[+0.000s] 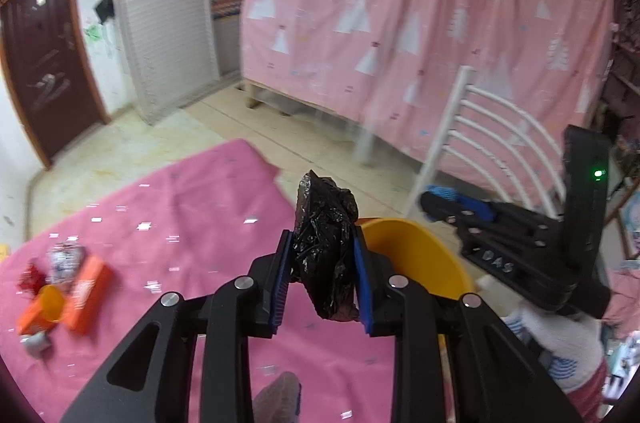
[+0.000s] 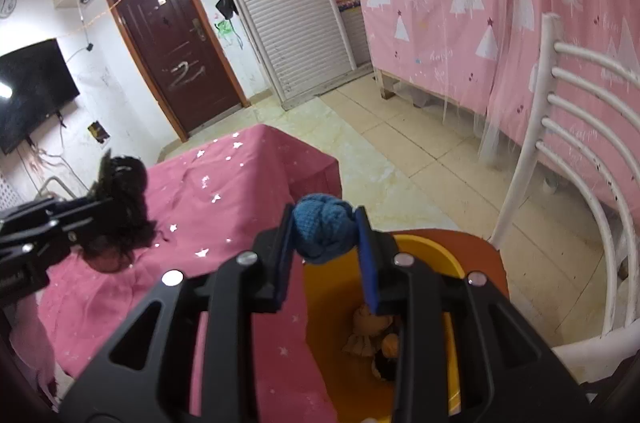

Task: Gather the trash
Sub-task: 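Carry both items over the yellow bucket and open both tools to drop them, then move both tools back over the table toward the orange boxes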

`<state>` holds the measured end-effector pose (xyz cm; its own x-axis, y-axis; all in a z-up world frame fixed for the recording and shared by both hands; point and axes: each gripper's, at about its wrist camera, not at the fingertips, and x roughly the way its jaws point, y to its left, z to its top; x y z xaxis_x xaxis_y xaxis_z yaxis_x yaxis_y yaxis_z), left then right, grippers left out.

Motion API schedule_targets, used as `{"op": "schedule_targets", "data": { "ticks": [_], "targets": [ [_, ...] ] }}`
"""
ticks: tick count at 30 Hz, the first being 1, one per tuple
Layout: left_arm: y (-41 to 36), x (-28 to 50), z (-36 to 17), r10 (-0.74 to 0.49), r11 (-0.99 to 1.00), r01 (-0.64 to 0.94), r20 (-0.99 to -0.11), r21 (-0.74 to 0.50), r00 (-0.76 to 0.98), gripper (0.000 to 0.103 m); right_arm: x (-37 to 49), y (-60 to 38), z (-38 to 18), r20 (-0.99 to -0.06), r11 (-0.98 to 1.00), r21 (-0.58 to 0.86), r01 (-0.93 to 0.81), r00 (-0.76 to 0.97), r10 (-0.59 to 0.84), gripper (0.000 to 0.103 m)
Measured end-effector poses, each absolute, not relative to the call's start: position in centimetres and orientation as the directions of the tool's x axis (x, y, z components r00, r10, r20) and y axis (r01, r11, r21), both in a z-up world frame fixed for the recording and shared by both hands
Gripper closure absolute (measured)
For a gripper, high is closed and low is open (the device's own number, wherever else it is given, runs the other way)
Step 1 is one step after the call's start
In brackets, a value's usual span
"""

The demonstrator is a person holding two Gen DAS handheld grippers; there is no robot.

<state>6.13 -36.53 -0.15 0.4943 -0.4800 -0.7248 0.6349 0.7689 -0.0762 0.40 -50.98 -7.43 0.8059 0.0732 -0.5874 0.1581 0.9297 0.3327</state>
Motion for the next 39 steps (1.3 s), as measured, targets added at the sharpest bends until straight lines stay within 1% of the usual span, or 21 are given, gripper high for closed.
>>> {"op": "schedule_targets", "data": {
  "ticks": [1, 2, 3, 4, 9, 11, 12, 13, 14, 15, 16, 26, 31, 39],
  "targets": [
    [-36.9, 6.2, -0.3, -0.488, 0.764, 0.64, -0.728, -0.089, 0.482, 0.083, 0.2, -51.1, -7.4, -0.587, 0.928, 0.336, 0.162, 0.807, 0.071, 0.065],
    [-37.2, 6.3, -0.6, -0.496, 0.759, 0.643, -0.732, -0.103, 0.467, 0.083, 0.0, -51.4, -7.4, -0.581, 0.925, 0.342, 0.167, 0.811, 0.068, 0.06],
    [-37.6, 6.4, -1.0, -0.505, 0.753, 0.647, -0.738, -0.124, 0.446, 0.083, -0.3, -51.7, -7.3, -0.575, 0.922, 0.347, 0.17, 0.815, 0.066, 0.051],
    [-38.0, 6.5, -1.4, -0.511, 0.749, 0.648, -0.744, -0.139, 0.431, 0.083, -0.5, -51.9, -7.2, -0.571, 0.92, 0.353, 0.173, 0.819, 0.065, 0.05],
    [-39.8, 6.5, -2.8, -0.54, 0.724, 0.663, -0.755, -0.19, 0.372, 0.083, -1.7, -53.5, -6.4, -0.533, 0.898, 0.388, 0.206, 0.845, 0.036, 0.05],
    [-40.6, 6.6, -3.1, -0.555, 0.71, 0.671, -0.757, -0.215, 0.344, 0.08, -2.4, -54.2, -6.2, -0.513, 0.886, 0.409, 0.221, 0.858, 0.023, 0.049],
    [-40.9, 6.6, -3.3, -0.566, 0.701, 0.673, -0.757, -0.235, 0.326, 0.077, -2.6, -54.4, -6.1, -0.507, 0.882, 0.415, 0.224, 0.862, 0.02, 0.045],
    [-41.3, 6.6, -3.5, -0.572, 0.697, 0.673, -0.757, -0.247, 0.314, 0.07, -2.8, -54.7, -6.0, -0.501, 0.878, 0.421, 0.227, 0.865, 0.016, 0.043],
    [-41.4, 6.6, -3.7, -0.576, 0.697, 0.67, -0.756, -0.256, 0.31, 0.065, -3.0, -55.0, -5.9, -0.494, 0.875, 0.426, 0.231, 0.869, 0.011, 0.043],
    [-41.5, 6.5, -3.7, -0.584, 0.695, 0.668, -0.752, -0.267, 0.307, 0.051, -3.2, -55.1, -5.8, -0.489, 0.873, 0.429, 0.233, 0.872, 0.007, 0.043],
    [-41.5, 6.4, -3.7, -0.591, 0.692, 0.667, -0.747, -0.275, 0.305, 0.044, -3.3, -55.3, -5.7, -0.486, 0.872, 0.431, 0.233, 0.874, 0.006, 0.043],
    [-40.1, 5.7, -3.0, -0.586, 0.705, 0.662, -0.735, -0.255, 0.34, 0.043, -2.5, -54.1, -5.5, -0.484, 0.883, 0.425, 0.2, 0.874, 0.035, 0.042],
    [-37.7, 5.9, -2.0, -0.583, 0.724, 0.644, -0.718, -0.246, 0.381, 0.043, -1.7, -52.5, -5.4, -0.498, 0.905, 0.385, 0.179, 0.866, 0.04, 0.042],
    [-32.7, 7.5, -0.4, -0.552, 0.78, 0.58, -0.695, -0.235, 0.46, 0.042, 0.5, -48.8, -5.4, -0.527, 0.929, 0.349, 0.119, 0.845, 0.09, 0.041]
  ]
}}
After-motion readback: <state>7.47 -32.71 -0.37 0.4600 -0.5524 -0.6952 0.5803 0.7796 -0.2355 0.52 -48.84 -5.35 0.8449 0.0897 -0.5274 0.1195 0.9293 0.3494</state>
